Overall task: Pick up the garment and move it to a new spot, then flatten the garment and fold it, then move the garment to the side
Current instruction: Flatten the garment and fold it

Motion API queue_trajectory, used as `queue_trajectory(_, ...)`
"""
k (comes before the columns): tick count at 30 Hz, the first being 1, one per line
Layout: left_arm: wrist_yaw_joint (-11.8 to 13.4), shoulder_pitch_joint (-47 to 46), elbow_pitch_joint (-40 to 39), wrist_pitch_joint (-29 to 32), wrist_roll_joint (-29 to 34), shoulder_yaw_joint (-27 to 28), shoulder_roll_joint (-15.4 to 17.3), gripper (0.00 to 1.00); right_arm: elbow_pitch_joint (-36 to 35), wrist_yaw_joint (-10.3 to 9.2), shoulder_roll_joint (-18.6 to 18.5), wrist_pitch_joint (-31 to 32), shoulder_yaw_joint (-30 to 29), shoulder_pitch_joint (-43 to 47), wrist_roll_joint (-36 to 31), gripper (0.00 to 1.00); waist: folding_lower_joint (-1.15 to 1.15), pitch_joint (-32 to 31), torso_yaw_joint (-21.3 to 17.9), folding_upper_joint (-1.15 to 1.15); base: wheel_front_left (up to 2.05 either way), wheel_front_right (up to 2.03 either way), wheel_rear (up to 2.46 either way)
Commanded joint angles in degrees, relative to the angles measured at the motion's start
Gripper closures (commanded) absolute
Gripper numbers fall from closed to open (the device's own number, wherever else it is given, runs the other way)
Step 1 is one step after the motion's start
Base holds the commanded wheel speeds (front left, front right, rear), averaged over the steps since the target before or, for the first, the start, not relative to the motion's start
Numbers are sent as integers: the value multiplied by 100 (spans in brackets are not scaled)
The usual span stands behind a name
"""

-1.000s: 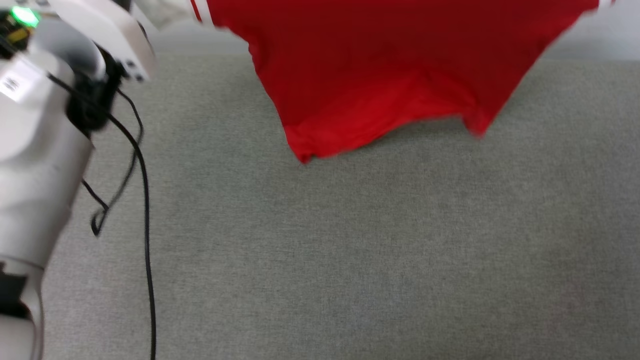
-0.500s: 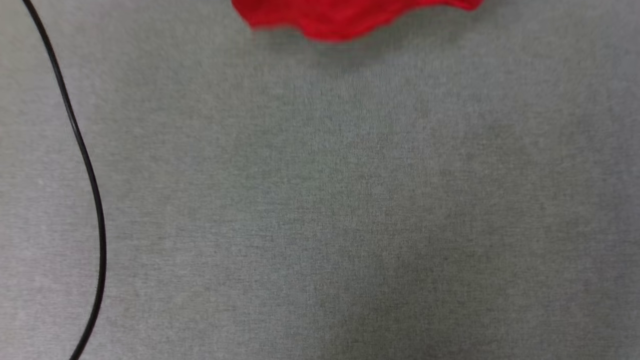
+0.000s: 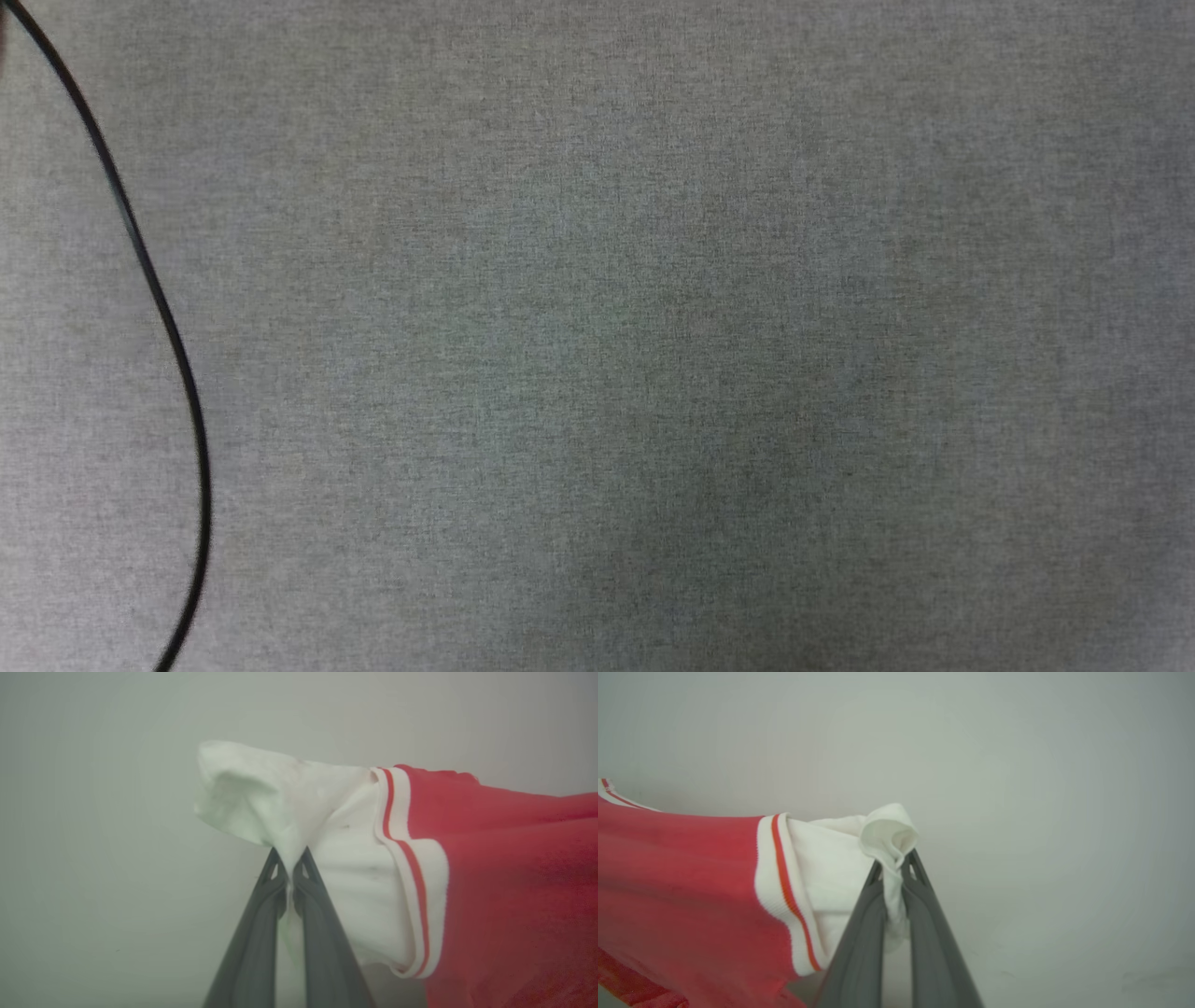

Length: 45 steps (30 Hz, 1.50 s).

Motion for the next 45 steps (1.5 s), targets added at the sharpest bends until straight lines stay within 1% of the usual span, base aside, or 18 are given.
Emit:
queue_trajectory(1,-57,215,76,-24,-63,49,21,100,19,-20,-6,-61,74,210,193,100,-2,-9,-5,0,0,0,0)
queue_trajectory(6,-322,1179,29,-52,-354,274,-78,100,-192,-20,8,-194,679,1172,841,100,-2,-209,-26,0,0,0,0)
queue_trajectory(10,-424,2277,-203,-55,-556,520,-200,100,-452,-20,-117,-294,1071,2218,1386,100,-2,-487,-6,0,0,0,0)
queue_trajectory(11,-424,2277,-203,-55,-556,520,-200,100,-452,-20,-117,-294,1071,2218,1386,100,-2,-487,-6,0,0,0,0)
queue_trajectory(15,-454,3453,-607,-56,-658,796,-259,100,-792,-19,-243,-421,1288,3367,1827,100,-2,-741,32,0,0,0,0)
queue_trajectory(18,-466,4259,-988,-57,-670,1015,-386,100,-1031,-19,-368,-517,1281,4108,2101,100,-2,-928,83,0,0,0,0)
queue_trajectory(19,-468,4514,-1132,-57,-579,1055,-390,100,-1103,-19,-418,-558,1266,4354,2174,100,-2,-999,107,0,0,0,0)
queue_trajectory(23,-468,5522,-1640,-57,-440,1375,-544,100,-1399,-19,-492,-705,1093,5337,2384,100,-2,-1351,198,0,0,0,0)
queue_trajectory(26,-444,6246,-1931,-53,-330,1603,-654,100,-1613,-19,-476,-728,905,6053,2472,100,-2,-1678,245,0,0,0,0)
queue_trajectory(29,-440,6883,-2156,-54,-172,1691,-734,100,-1837,-19,-409,-679,697,6798,2521,100,-2,-2005,290,0,0,0,0)
queue_trajectory(31,-392,7319,-2243,-53,-68,1682,-802,100,-1997,-19,-350,-624,527,7313,2494,100,-2,-2218,330,0,0,0,0)
queue_trajectory(34,-263,7882,-2446,-53,67,1641,-896,100,-2250,-19,-198,-536,237,8050,2404,100,-2,-2519,376,0,0,0,0)
queue_trajectory(38,-176,8530,-2645,-53,141,1600,-935,100,-2653,-18,46,-378,-199,8955,2234,100,-2,-2809,408,0,0,0,0)
queue_trajectory(45,42,9465,-2955,10,178,1468,-928,100,-3315,-18,633,55,-886,10339,1897,100,-2,-3239,495,0,0,0,0)
